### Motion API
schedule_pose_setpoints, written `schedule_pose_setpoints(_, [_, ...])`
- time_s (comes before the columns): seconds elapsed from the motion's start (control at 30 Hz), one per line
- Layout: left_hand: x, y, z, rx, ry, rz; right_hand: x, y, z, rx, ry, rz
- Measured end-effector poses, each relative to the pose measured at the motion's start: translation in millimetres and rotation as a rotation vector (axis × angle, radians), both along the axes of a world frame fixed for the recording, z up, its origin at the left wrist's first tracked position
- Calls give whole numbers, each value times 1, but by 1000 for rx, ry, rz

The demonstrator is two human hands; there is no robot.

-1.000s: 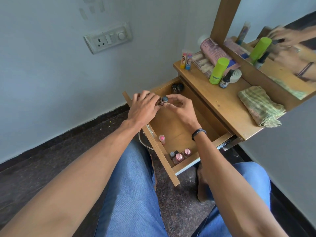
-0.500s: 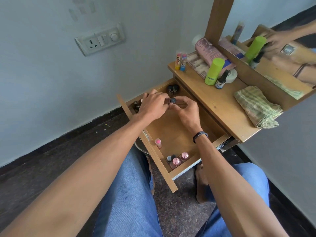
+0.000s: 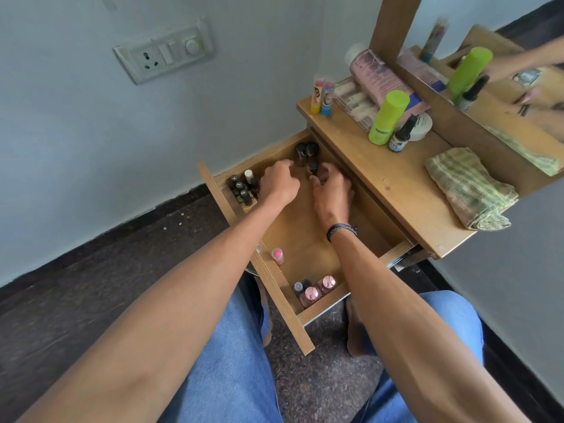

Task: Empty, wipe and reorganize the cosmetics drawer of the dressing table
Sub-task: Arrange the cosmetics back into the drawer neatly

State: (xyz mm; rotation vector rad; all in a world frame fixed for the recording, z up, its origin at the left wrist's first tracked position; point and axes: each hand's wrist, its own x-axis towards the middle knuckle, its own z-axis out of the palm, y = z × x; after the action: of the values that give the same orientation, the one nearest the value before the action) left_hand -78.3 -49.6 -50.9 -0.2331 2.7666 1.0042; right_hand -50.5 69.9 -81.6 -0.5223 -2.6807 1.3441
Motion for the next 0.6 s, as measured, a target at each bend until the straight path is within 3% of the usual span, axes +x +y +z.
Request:
schedule_pose_setpoints(0.23, [-4, 1, -7, 223, -26, 75, -1, -2, -7, 190, -56, -78])
schedule_pose_setpoints(0.6, [-5, 2, -4, 234, -36, 33, -8, 1, -5, 221, -107, -70])
